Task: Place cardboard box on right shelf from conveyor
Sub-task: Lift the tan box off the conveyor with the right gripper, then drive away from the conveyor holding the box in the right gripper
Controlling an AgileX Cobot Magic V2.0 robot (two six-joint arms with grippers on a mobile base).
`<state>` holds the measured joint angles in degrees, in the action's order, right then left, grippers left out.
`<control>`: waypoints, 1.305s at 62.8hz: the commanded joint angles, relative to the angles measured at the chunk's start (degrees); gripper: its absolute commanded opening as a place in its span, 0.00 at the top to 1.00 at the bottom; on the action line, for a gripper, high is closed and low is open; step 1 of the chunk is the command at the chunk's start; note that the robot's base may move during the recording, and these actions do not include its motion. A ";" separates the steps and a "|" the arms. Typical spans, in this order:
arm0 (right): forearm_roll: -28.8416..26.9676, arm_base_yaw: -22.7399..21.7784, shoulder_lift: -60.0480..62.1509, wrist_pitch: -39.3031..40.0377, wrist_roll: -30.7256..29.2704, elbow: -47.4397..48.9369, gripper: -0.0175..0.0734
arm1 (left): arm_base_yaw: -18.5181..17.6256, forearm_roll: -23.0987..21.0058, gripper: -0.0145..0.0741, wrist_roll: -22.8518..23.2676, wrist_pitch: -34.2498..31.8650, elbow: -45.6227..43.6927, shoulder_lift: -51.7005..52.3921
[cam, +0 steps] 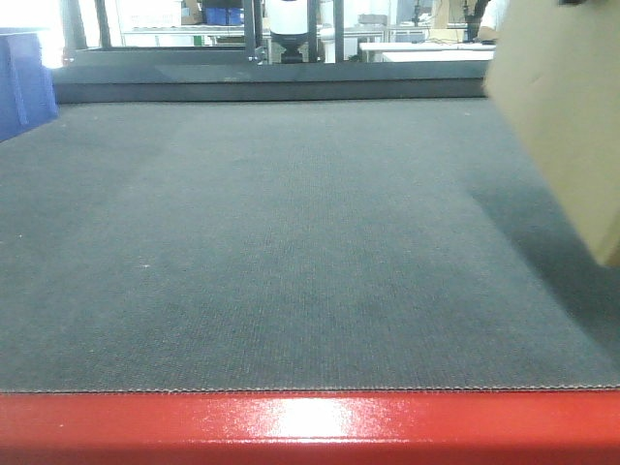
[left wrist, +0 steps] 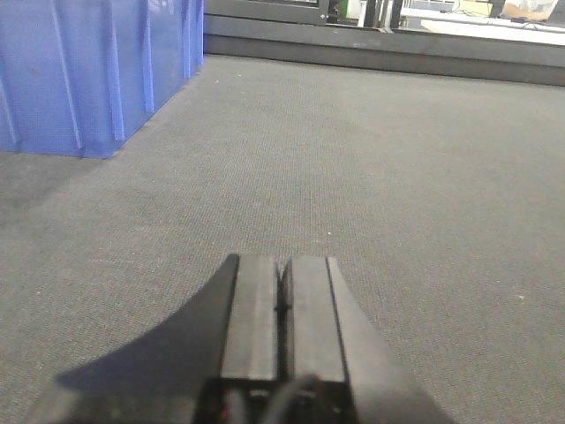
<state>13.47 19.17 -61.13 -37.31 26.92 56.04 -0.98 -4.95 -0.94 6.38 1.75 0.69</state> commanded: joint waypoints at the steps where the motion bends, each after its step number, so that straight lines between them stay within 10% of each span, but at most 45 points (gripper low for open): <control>1: 1.99 -0.40 6.52 5.30 -0.63 -1.72 0.55 | -0.35 -0.27 0.97 0.29 -4.80 -0.16 0.71; 82: 1.93 -0.40 26.75 3.17 -1.58 -4.26 0.55 | -0.35 -0.27 0.97 0.29 -4.80 -0.16 0.71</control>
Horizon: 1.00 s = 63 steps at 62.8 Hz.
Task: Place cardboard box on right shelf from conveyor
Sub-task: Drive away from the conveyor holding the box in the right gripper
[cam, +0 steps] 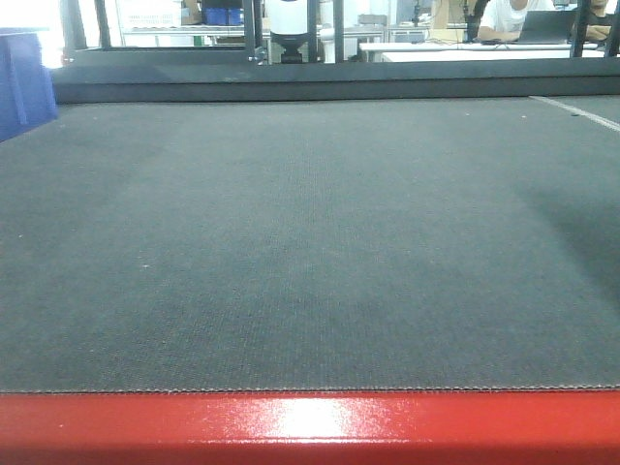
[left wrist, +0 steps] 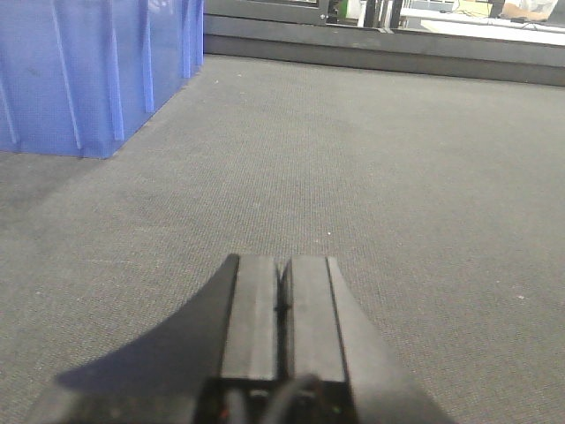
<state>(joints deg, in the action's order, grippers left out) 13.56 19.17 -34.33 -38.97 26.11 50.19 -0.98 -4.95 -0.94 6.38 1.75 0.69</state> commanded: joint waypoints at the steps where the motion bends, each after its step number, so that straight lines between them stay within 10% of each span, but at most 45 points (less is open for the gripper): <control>1: 1.85 -0.40 -0.05 4.83 -0.76 1.59 0.55 | -0.35 -0.27 0.97 0.29 -4.80 -0.16 0.71; 63: 1.85 -0.40 -0.05 4.83 -0.76 1.59 0.55 | -0.35 -0.27 0.97 0.29 -4.80 -0.16 0.71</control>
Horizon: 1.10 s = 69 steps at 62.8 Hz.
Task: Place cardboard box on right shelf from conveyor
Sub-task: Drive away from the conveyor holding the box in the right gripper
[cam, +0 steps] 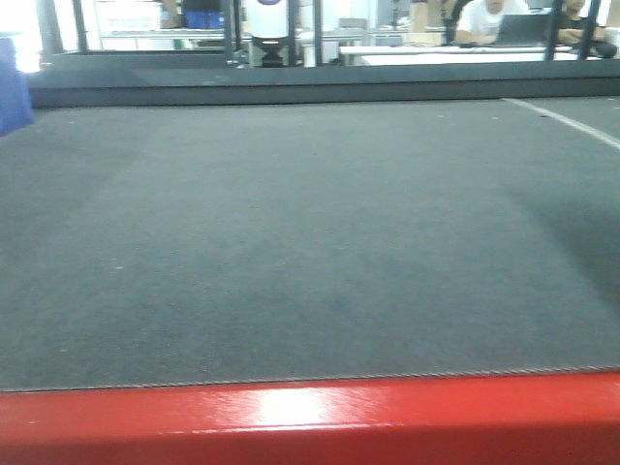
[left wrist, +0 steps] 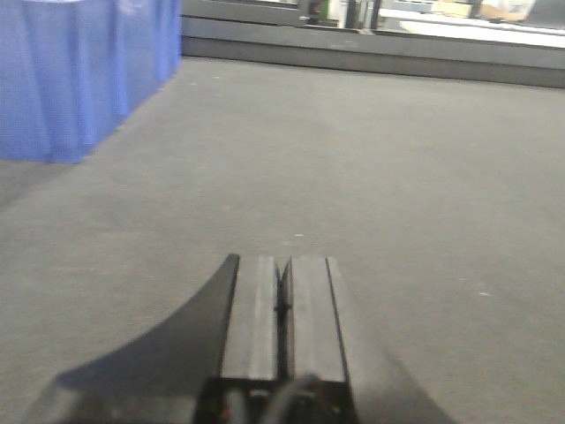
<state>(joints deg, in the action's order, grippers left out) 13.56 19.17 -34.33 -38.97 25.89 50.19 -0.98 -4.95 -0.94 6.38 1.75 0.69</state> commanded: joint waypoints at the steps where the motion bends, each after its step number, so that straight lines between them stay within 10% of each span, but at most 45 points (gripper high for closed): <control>1: 1.85 -0.40 -0.05 4.83 -0.55 1.59 0.55 | -0.35 -0.27 0.97 0.29 -4.80 -0.16 0.71; 69: 1.85 -0.40 -0.05 4.83 -0.55 1.59 0.55 | -0.35 -0.27 0.97 0.29 -4.80 -0.16 0.71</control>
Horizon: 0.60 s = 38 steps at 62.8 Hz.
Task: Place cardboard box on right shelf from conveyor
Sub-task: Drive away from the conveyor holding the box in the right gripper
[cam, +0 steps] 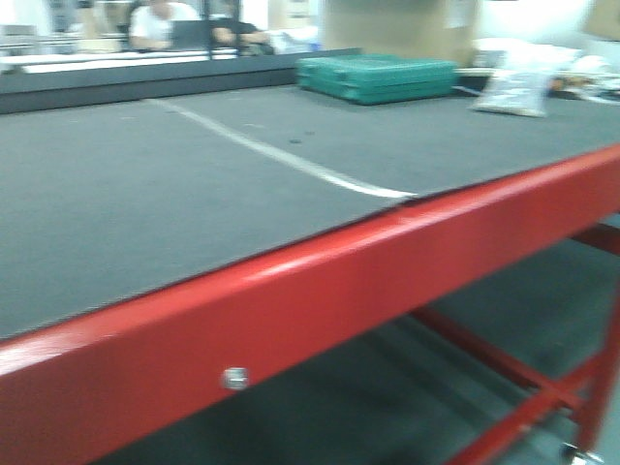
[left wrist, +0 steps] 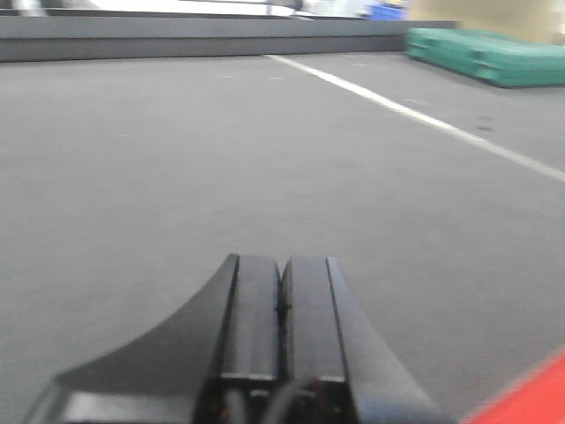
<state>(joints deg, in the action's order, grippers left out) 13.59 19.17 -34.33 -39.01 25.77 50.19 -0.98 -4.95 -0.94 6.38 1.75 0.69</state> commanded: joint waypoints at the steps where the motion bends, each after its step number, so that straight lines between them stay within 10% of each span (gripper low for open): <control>1: 1.81 -0.40 -0.05 4.86 -0.43 1.59 0.55 | -0.35 -0.27 0.97 0.29 -4.80 -0.16 0.71; 38: 1.81 -0.40 -0.05 4.86 -0.43 1.59 0.55 | -0.35 -0.27 0.97 0.29 -4.80 -0.16 0.71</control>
<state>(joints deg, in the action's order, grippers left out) 13.59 19.17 -34.33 -39.01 25.77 50.19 -0.98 -4.95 -0.94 6.38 1.75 0.69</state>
